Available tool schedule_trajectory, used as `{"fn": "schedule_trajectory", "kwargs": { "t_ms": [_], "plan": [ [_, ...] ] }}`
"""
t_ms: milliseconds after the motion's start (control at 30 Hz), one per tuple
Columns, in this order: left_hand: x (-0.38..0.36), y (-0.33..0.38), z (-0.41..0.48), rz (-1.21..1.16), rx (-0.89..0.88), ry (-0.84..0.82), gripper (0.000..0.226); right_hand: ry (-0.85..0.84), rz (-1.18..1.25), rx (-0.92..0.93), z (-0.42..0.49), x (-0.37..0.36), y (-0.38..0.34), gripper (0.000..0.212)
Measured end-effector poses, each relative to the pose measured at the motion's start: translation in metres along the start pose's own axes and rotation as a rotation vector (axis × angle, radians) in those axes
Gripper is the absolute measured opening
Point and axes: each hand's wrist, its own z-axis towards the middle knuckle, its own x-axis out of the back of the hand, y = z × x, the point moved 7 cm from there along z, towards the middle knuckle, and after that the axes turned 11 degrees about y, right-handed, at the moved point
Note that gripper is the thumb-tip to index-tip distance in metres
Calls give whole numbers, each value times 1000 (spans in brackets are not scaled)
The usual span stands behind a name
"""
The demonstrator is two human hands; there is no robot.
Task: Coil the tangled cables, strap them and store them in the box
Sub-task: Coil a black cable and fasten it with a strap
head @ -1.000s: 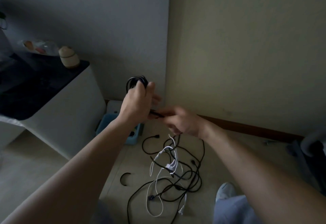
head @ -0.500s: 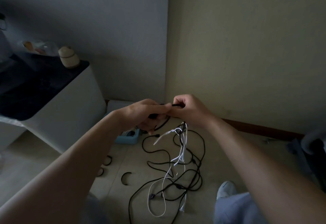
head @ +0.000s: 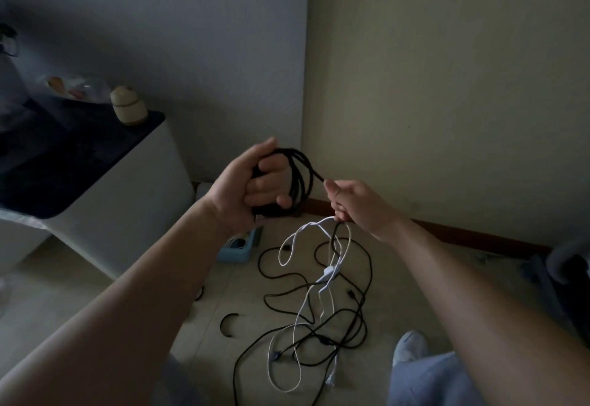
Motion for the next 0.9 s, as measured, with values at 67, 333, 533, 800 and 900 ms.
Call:
{"fn": "schedule_trajectory", "kwargs": {
  "t_ms": [67,333,533,800,900],
  "plan": [
    [5,9,1,-107,-100,52,45,-29,9,-49,0,-3,6,43],
    [12,27,4,-142,-445,373,41,-179,140,-217,-7,-30,6,27],
    [9,32,5,44,-631,495,44,-358,179,-220,-21,-54,-8,15],
    [23,35,-5,640,-882,838,40,-381,73,-145,-24,-65,-23,19],
    [17,29,-7,1048,-961,911,41,-403,62,-157,-22,-71,-22,8]
  ]
}}
